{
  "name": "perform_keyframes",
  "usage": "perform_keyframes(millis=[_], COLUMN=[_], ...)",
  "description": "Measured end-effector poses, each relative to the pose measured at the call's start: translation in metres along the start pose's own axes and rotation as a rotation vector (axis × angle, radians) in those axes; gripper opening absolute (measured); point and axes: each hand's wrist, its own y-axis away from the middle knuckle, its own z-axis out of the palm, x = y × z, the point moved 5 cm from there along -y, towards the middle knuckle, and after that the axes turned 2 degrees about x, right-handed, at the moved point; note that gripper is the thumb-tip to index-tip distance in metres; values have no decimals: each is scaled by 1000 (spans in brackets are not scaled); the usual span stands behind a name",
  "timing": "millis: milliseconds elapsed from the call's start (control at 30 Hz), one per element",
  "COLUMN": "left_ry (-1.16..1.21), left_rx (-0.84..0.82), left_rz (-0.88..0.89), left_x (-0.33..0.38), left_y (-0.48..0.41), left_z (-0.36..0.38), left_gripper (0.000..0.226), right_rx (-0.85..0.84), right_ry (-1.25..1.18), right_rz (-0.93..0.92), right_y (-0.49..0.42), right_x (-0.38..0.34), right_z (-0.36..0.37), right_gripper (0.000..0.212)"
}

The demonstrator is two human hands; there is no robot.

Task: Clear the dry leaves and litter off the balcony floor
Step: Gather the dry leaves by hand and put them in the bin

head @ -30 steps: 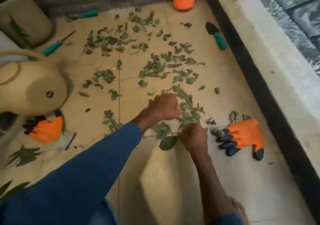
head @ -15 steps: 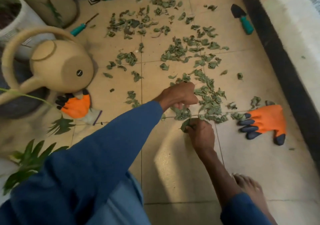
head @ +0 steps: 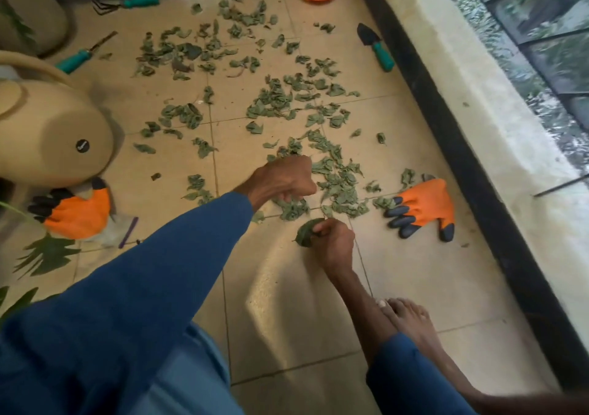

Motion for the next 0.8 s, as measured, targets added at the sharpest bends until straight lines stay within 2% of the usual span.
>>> perform_keyframes(millis=[200,267,433,533,633,733,800], left_ry=[13,50,233,367,529,559,624], left_rx=[1,-40,-112,-102,-155,-121,-130], left_rz=[78,130,168,116,90,100,78], left_x=[6,20,57,68,72,72,70], left_y=[-8,-6,-8,-16,-21,-20,-17], left_z=[10,12,22,25,35,41,42], left_gripper=[27,13,18,25,24,22,24], right_rx=[18,17,-15,-4,-5,-28,20], right_ry=[-45,-98,-703,-894,-969,-994,-757], right_rz=[158,165,259,292,297,292,217], right_y=[-13,-17,-14,-17,-22,-25,-32], right_x=[7,6,-4,-3,3,9,20], right_z=[-50,-68,-99,-110,-111,-110,-119], right_gripper=[17,11,21,28,22,18,16])
